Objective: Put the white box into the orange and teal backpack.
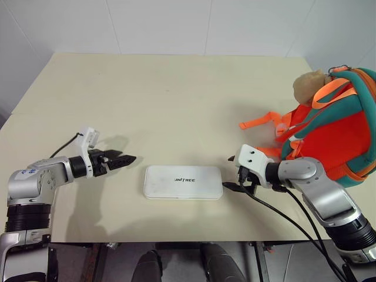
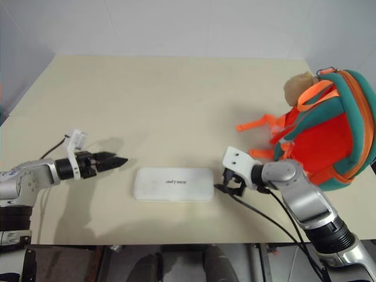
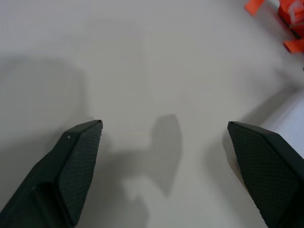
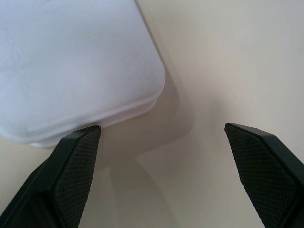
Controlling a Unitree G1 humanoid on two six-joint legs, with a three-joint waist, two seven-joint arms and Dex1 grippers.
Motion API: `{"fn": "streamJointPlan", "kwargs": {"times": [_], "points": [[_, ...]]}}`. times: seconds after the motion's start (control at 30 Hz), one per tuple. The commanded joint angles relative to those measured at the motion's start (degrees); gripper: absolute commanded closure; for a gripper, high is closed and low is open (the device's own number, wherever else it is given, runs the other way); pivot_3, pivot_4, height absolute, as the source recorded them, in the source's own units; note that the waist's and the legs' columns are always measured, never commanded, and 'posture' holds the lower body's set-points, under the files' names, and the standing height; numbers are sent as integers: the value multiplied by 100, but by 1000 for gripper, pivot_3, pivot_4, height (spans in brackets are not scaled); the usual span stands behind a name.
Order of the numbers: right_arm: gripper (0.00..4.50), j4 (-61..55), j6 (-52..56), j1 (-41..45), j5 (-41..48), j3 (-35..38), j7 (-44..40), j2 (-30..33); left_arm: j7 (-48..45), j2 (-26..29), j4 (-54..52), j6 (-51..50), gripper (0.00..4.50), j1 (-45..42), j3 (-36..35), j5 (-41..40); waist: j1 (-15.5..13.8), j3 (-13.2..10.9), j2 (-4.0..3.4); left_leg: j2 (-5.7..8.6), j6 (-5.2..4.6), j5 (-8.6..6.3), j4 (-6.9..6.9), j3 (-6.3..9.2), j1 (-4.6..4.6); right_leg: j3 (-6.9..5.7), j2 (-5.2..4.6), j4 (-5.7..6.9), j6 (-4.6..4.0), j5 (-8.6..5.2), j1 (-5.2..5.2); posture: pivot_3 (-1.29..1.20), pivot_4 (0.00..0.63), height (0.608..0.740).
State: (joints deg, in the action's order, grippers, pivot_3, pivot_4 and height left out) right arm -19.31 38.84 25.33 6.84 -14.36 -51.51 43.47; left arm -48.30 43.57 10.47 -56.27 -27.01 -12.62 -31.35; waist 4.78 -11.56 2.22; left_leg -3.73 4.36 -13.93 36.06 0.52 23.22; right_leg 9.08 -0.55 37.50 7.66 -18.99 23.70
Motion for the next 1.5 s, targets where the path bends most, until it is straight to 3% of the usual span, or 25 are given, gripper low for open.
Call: {"fn": "streamJointPlan", "kwargs": {"times": [0.03, 0.23, 0.43, 1.23, 1.5], "points": [[63, -40, -62, 41, -7, 46, 29, -24, 18, 72, -182, -853, 0, 1, -148, -390, -3, 2, 2, 0, 0, 0, 0, 2, 0, -2, 0, -1, 0, 0, -1, 0, 150, 740], [63, -30, -75, -14, 13, 50, 9, -3, -176, 293, -57, -1892, 0, 107, -275, -854, 8, 2, 2, 1, 0, 0, 0, 2, -3, -1, 0, 0, 0, 0, -2, 0, 150, 740], [63, 34, -87, 27, 7, 9, 24, -74, -352, 180, 206, -2584, 0, 8, -405, -1319, 0, 2, 2, 1, 0, 0, 1, 3, -4, -2, 0, 0, -1, -1, -3, 0, 150, 740], [63, 38, -52, 38, -5, -7, 5, -93, -302, -693, 697, -2621, 0, -454, -136, -1543, -33, 4, 6, 5, 5, 3, 4, 11, -4, -5, -1, 0, 0, 1, -9, 0, 150, 740], [63, 4, -37, -1, -27, 18, 30, -102, -277, -704, 492, -2896, 0, -370, -42, -1609, -32, 4, 6, 5, 6, 3, 3, 13, -4, -5, -1, 0, 0, 1, -10, 0, 150, 740]]}}
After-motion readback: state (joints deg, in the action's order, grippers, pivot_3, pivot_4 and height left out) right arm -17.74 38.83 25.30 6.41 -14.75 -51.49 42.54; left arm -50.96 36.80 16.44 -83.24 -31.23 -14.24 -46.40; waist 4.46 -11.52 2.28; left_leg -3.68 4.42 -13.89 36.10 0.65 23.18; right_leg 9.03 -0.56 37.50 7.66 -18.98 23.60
